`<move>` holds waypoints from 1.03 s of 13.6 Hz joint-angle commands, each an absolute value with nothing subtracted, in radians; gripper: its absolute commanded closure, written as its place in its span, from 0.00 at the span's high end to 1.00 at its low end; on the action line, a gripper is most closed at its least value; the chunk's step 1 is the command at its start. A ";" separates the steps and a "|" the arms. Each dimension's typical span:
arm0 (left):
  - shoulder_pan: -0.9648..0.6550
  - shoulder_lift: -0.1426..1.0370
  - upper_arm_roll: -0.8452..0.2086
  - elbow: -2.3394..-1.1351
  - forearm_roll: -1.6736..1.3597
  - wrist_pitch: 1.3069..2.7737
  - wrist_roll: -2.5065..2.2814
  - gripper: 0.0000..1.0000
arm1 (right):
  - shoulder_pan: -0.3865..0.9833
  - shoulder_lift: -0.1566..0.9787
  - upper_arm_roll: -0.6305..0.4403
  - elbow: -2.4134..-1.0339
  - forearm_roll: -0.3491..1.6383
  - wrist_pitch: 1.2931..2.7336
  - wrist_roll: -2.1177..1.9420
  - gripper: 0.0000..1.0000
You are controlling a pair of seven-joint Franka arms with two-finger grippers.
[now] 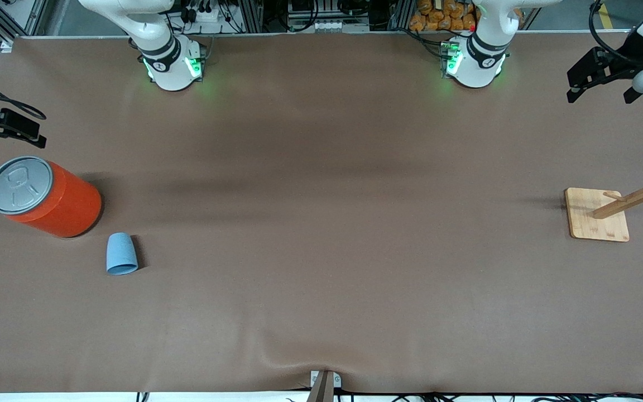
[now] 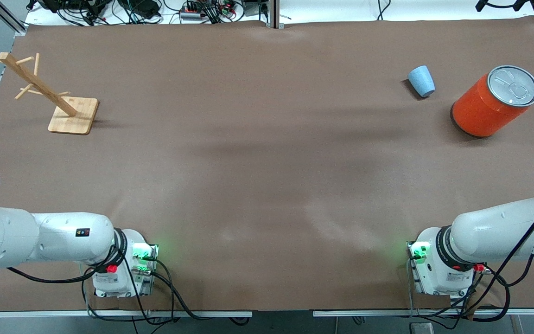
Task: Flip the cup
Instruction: 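Reach the right gripper down toward the blue cup lying on its side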
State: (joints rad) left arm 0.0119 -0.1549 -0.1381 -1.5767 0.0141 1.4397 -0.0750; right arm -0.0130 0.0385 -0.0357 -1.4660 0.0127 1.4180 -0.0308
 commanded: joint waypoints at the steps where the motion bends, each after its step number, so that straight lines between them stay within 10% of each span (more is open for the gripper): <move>1: 0.009 -0.166 -0.138 -1.580 0.032 1.434 -0.064 1.00 | -0.018 0.012 -0.021 -1.476 0.001 1.408 -0.015 1.00; 14: 0.044 -0.127 -0.130 -1.529 0.025 1.393 -0.077 1.00 | 0.017 0.169 -0.020 -1.641 -0.005 1.707 -0.034 1.00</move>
State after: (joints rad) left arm 0.0346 -0.1284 -0.1262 -1.5474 0.0156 1.4167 -0.0754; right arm 0.0128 0.1858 -0.0203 -1.5511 0.0127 1.6343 -0.0311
